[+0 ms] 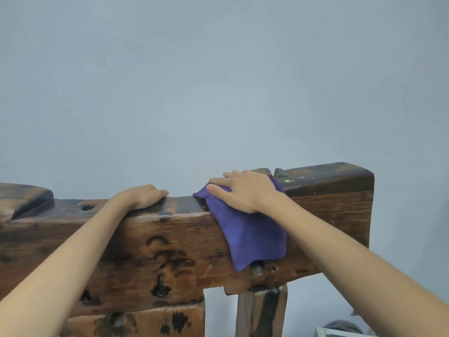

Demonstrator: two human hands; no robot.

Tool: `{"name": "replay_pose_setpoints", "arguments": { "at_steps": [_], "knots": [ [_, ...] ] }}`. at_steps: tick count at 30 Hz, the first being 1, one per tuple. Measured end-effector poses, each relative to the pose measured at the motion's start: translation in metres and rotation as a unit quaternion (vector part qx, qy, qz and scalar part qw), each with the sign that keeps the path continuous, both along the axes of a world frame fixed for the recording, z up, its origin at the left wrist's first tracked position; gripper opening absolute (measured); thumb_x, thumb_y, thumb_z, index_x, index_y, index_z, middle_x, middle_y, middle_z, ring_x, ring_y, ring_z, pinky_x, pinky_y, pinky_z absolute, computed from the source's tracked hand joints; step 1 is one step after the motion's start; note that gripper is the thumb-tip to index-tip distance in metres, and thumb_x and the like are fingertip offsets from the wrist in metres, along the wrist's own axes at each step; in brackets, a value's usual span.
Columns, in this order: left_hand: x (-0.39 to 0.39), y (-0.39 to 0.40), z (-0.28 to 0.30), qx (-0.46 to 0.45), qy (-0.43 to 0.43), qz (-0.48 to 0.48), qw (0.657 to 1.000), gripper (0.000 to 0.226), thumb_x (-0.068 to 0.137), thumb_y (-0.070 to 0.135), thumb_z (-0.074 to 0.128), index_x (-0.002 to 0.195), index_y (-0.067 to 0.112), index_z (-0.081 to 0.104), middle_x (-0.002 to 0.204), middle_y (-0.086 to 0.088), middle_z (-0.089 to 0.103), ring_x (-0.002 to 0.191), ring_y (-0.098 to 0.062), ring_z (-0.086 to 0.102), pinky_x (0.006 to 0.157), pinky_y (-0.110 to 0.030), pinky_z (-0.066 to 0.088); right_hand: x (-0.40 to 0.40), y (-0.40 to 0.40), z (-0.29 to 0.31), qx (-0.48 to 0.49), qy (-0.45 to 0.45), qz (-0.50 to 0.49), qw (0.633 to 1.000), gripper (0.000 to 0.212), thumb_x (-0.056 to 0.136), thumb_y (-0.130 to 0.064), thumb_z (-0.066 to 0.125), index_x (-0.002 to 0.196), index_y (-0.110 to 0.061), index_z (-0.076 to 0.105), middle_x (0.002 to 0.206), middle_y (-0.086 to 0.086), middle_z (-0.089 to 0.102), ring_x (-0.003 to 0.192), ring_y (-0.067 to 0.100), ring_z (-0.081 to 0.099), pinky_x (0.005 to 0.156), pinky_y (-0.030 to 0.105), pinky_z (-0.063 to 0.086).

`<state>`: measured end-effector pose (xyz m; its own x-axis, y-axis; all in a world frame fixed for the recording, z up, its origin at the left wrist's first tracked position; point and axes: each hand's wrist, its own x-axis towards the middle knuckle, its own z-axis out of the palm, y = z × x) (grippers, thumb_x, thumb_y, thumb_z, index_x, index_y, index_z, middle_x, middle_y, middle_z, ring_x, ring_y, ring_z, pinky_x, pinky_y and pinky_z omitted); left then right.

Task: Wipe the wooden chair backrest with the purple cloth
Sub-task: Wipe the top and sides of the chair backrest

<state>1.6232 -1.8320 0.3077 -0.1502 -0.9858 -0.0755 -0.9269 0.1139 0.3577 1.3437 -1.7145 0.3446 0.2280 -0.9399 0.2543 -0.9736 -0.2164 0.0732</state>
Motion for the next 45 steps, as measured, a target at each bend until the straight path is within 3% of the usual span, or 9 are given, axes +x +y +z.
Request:
{"name": "replay_pose_setpoints", "arguments": {
  "at_steps": [7,12,22,26,30,35,40,43,45],
  "knots": [
    [-0.051,0.023,0.011,-0.108,0.003,-0.053,0.993,0.051,0.106,0.041,0.029,0.094,0.01,0.068,0.119,-0.017,0.071,0.099,-0.029,0.062,0.088,-0.037,0.043,-0.045,0.002,0.006,-0.001,0.009,-0.012,1.0,0.069,0.096,-0.074,0.009,0.154,-0.047,0.034,0.166,-0.012,0.029,0.156,0.018,0.017,0.125,0.048,0.01],
    [-0.144,0.06,0.035,-0.13,0.188,-0.17,0.959,0.064,0.107,0.052,0.014,0.129,0.021,0.066,0.134,-0.008,0.064,0.127,-0.027,0.055,0.11,-0.036,0.034,-0.092,0.006,0.015,0.015,-0.015,-0.069,0.997,0.074,0.091,-0.081,0.01,0.155,-0.05,0.03,0.169,-0.013,0.019,0.156,0.018,0.018,0.125,0.048,0.009],
    [-0.174,0.055,0.026,-0.131,0.097,-0.173,0.971,0.05,0.104,0.052,0.034,0.132,0.02,0.06,0.139,-0.007,0.061,0.124,-0.026,0.054,0.102,-0.04,0.039,-0.251,0.03,0.045,0.024,-0.195,-0.224,0.955,0.053,0.096,-0.067,0.036,0.133,-0.041,0.064,0.15,-0.009,0.054,0.137,0.023,0.049,0.114,0.045,0.034],
    [-0.173,0.052,0.025,-0.138,0.111,-0.162,0.971,0.041,0.102,0.05,0.04,0.124,0.024,0.064,0.134,-0.004,0.064,0.119,-0.024,0.055,0.099,-0.039,0.04,-0.286,0.041,0.027,0.024,-0.558,-0.187,0.808,0.043,0.092,-0.053,0.06,0.107,-0.017,0.078,0.113,0.006,0.077,0.102,0.023,0.072,0.091,0.038,0.054],
    [-0.174,0.045,0.026,-0.129,0.134,-0.152,0.971,0.03,0.098,0.05,0.045,0.107,0.029,0.065,0.126,-0.002,0.066,0.109,-0.022,0.054,0.092,-0.038,0.039,-0.305,0.051,-0.021,-0.063,-0.62,-0.248,0.742,0.023,0.089,-0.026,0.066,0.088,-0.004,0.072,0.093,0.015,0.074,0.075,0.026,0.066,0.072,0.036,0.051],
    [-0.173,0.045,0.023,-0.137,0.147,-0.141,0.97,0.027,0.096,0.047,0.045,0.107,0.031,0.064,0.131,-0.003,0.065,0.108,-0.022,0.052,0.091,-0.038,0.039,-0.315,0.095,-0.12,-0.038,-0.781,-0.242,0.575,0.024,0.103,-0.013,0.051,0.113,-0.003,0.07,0.088,0.009,0.079,0.076,0.022,0.075,0.08,0.036,0.055],
    [-0.172,0.064,0.019,-0.21,0.139,-0.115,0.961,0.04,0.097,0.042,0.041,0.115,0.021,0.069,0.126,-0.009,0.069,0.113,-0.031,0.059,0.089,-0.039,0.046,-0.295,0.156,-0.203,-0.035,-0.904,-0.239,0.353,0.04,0.111,-0.019,0.035,0.139,0.0,0.057,0.123,0.008,0.063,0.131,0.018,0.056,0.116,0.031,0.038],
    [-0.17,0.098,0.008,-0.341,0.144,-0.072,0.926,0.038,0.099,0.034,0.04,0.109,0.013,0.07,0.114,-0.015,0.067,0.11,-0.034,0.054,0.083,-0.041,0.046,-0.261,0.197,-0.225,-0.009,-0.922,-0.234,0.307,0.048,0.109,-0.018,0.042,0.084,0.0,0.078,0.08,0.008,0.076,0.069,0.018,0.077,0.061,0.032,0.064],
    [-0.169,0.134,-0.015,-0.456,0.144,-0.083,0.874,0.03,0.097,0.029,0.048,0.111,0.012,0.069,0.117,-0.012,0.061,0.115,-0.031,0.05,0.092,-0.045,0.046,-0.237,0.214,-0.233,0.027,-0.915,-0.253,0.313,0.037,0.094,-0.023,0.072,0.07,0.004,0.08,0.076,0.013,0.077,0.059,0.023,0.076,0.056,0.034,0.061]
  ]
}}
